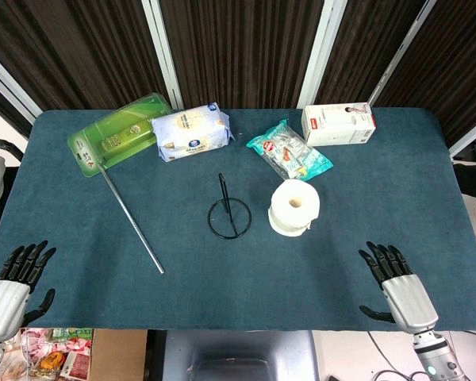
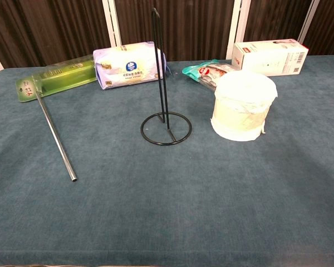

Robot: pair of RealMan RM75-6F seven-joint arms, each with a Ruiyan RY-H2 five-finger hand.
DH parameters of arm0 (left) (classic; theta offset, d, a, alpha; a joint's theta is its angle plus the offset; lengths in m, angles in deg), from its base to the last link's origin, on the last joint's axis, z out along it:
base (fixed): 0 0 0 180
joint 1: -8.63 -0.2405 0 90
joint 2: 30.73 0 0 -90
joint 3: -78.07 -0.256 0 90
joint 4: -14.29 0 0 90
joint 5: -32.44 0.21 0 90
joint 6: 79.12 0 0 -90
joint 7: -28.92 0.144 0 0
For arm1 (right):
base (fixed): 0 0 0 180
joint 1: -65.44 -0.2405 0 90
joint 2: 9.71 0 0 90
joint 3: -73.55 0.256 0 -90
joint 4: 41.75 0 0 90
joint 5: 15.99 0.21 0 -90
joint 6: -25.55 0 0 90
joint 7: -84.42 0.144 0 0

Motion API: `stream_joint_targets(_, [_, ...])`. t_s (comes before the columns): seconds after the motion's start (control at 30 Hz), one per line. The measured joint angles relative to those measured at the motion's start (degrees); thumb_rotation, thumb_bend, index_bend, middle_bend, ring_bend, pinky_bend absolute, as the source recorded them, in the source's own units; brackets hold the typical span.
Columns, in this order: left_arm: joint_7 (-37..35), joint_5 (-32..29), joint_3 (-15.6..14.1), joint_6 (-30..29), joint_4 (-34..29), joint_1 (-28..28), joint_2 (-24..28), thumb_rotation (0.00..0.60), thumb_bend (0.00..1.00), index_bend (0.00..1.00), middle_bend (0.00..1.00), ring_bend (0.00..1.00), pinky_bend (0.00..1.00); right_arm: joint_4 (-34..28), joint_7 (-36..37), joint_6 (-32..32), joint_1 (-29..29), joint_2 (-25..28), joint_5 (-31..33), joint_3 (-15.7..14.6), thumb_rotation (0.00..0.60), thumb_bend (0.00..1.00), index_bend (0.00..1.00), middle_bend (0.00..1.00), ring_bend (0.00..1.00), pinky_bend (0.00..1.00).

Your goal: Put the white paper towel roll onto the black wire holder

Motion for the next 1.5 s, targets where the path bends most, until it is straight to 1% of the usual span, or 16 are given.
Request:
stream_joint_targets(0.13, [-0.10,-0.29,0.15,0.39,0.13,0.19,-0.11,0.600,0.46,0.00,0.02,0.00,0.07,0.43,0.97,-0.07,-0.41,-0.37,-0.07,0.37,0.600,0.21,0.00,0.00,0.00,0.00])
stream_joint_targets(0.23, [-0.32,-0.78,0.30,0.81,0.15,0.34,-0.09,0.600,0.46,0.00,0.02,0.00,0.07,1.51,3.42,-0.18,-1.24,-1.07,-0.35,1.01,0.600,0.21,0.00,0.00,0.00,0.00])
stream_joint_targets(0.33, [-0.57,-0.90,0.34,1.00,0.10,0.45,-0.02,0.600,0.46,0.00,0.02,0.00,0.07,3.11,8.27,-1.28,-3.13,-2.12,0.36,2.68,0.600,0.20,0.00,0.00,0.00,0.00])
stream_joint_targets(0.4, [-0.55,-1.06,0.38,1.00,0.13,0.42,-0.01,0.600,0.46,0.00,0.02,0.00,0.07,4.79,12.46,-3.36,-5.69,-3.11,1.83,4.93,0.600,0.19,0.00,0.00,0.00,0.00])
stream_joint_targets(0.53, [-0.43,-1.38,0.50,0.76,0.28,0.23,-0.03,0.600,0.46,0.00,0.02,0.00,0.07,7.61,19.54,-10.40,-11.56,-4.76,6.10,9.32,0.600,0.17,0.00,0.00,0.00,0.00])
stream_joint_targets(0.67, [-0.21,-1.83,0.65,1.34,0.20,0.40,-0.09,0.600,0.46,0.00,0.02,0.00,0.07,10.75,26.51,-19.76,-18.10,-6.23,11.44,13.34,0.600,0.16,0.00,0.00,0.00,0.00])
stream_joint_targets(0.77, [-0.31,-2.10,0.75,1.65,0.32,0.55,-0.09,0.600,0.46,0.00,0.02,0.00,0.07,13.57,28.41,-25.11,-22.37,-7.59,15.22,15.40,0.600,0.16,0.00,0.00,0.00,0.00])
stream_joint_targets(0.97, [-0.47,-2.32,0.88,1.70,0.35,0.62,-0.09,0.600,0.46,0.00,0.02,0.00,0.07,16.46,29.97,-32.43,-26.48,-9.21,21.24,17.25,0.600,0.16,0.00,0.00,0.00,0.00])
stream_joint_targets(1.07, [-0.51,-2.38,0.87,1.78,0.37,0.64,-0.08,0.600,0.46,0.00,0.02,0.00,0.07,17.55,30.82,-35.21,-28.09,-9.88,23.03,17.66,0.600,0.16,0.00,0.00,0.00,0.00])
stream_joint_targets(1.27, [-0.63,-2.37,0.87,1.69,0.33,0.60,0.01,0.600,0.46,0.00,0.03,0.00,0.07,20.77,31.15,-38.69,-31.14,-12.26,26.11,18.37,0.600,0.16,0.00,0.00,0.00,0.00])
stream_joint_targets(1.5, [-0.76,-2.47,0.85,1.71,0.41,0.57,0.06,0.600,0.46,0.00,0.03,0.00,0.07,22.92,30.77,-42.32,-33.22,-13.81,28.91,18.66,0.600,0.16,0.00,0.00,0.00,0.00])
